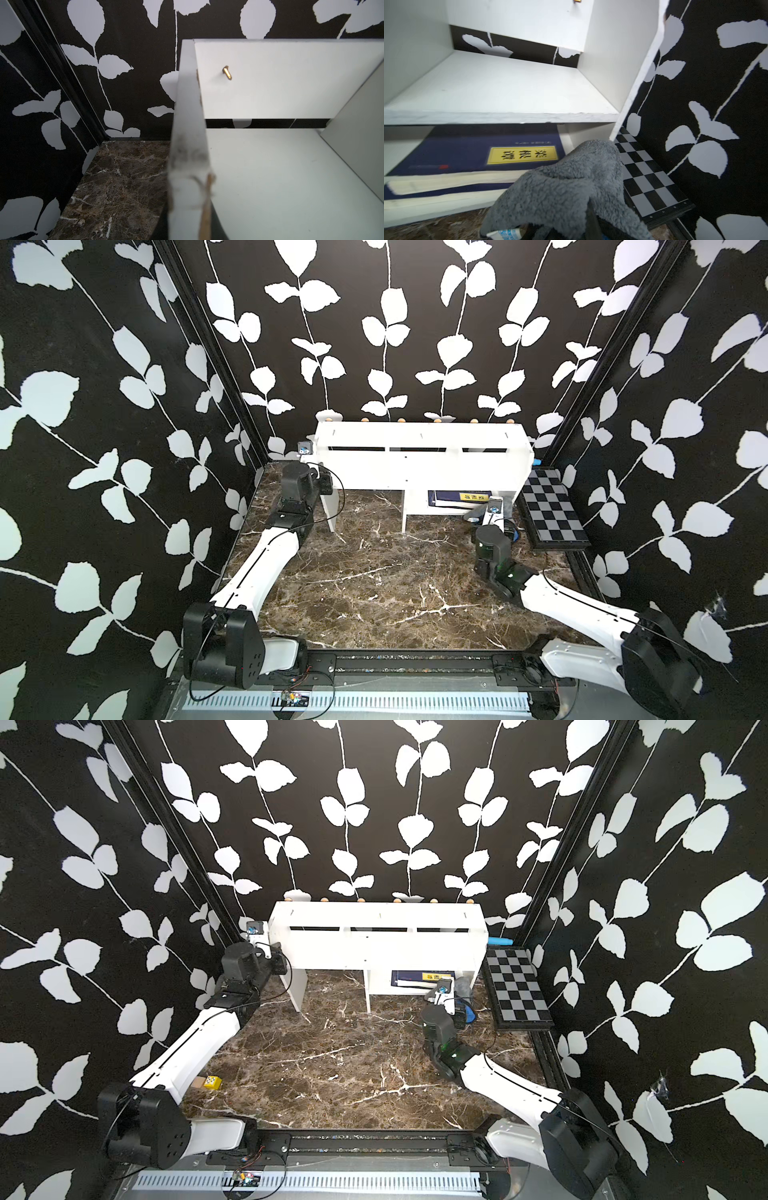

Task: Wipe the bookshelf clean with a cloth
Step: Wipe the dust from the shelf.

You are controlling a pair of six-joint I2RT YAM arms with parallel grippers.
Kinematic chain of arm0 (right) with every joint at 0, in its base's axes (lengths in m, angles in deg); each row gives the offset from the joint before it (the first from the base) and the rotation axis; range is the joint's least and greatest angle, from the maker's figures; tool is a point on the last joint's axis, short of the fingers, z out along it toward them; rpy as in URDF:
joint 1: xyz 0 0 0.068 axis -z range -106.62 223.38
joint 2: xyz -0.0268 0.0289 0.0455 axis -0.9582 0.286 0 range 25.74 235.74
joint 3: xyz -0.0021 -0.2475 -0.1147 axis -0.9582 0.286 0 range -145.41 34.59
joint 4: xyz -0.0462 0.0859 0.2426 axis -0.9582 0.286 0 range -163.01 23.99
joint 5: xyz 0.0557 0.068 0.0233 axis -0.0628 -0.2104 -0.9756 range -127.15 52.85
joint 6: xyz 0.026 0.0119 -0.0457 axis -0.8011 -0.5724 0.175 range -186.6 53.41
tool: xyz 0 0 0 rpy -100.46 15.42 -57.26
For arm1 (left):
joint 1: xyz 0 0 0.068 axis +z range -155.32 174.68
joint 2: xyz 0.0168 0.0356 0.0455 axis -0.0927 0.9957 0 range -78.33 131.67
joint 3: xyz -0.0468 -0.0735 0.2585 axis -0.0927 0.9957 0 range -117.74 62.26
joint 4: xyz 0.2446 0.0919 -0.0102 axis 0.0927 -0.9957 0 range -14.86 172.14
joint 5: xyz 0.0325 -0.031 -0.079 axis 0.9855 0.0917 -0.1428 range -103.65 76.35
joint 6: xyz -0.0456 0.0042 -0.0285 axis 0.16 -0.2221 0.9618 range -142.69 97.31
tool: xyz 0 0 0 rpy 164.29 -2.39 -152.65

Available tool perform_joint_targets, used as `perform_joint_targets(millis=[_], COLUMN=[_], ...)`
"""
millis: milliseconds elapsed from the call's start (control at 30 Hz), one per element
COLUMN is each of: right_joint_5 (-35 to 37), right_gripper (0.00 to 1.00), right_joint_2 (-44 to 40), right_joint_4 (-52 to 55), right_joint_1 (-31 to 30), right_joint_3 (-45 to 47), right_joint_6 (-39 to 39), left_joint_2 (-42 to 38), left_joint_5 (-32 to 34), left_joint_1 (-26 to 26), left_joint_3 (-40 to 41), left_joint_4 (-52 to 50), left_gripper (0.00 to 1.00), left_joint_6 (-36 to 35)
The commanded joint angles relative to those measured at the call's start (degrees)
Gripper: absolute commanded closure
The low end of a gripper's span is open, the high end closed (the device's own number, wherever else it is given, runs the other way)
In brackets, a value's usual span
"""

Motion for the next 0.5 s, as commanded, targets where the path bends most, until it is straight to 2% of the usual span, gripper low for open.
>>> perform_joint_targets(millis=[0, 200, 467], right_joint_5=[-2.65, -6.36, -10.34], right_gripper=[1.0, 1.0, 1.0], right_joint_2=[0.72, 4.05, 3.57], right_joint_4=[1.83, 0.52, 5.35], right_joint_1=[4.53, 9.91, 10.66], right_joint_3=[-3.29, -2.21, 4.13], right_joint_6=[0.99, -1.91, -13.37], left_joint_2=[-1.48, -1.83, -1.68], left_joint_5=[1.72, 2.48, 2.8], left_joint_1=[-0.32, -0.31, -0.32], left_joint_3=[0.71, 0.89, 0.96], left_joint_4=[0.49, 0.59, 0.58], left_gripper=[1.0, 1.0, 1.0], left_joint_6=[0.51, -0.07, -0.14])
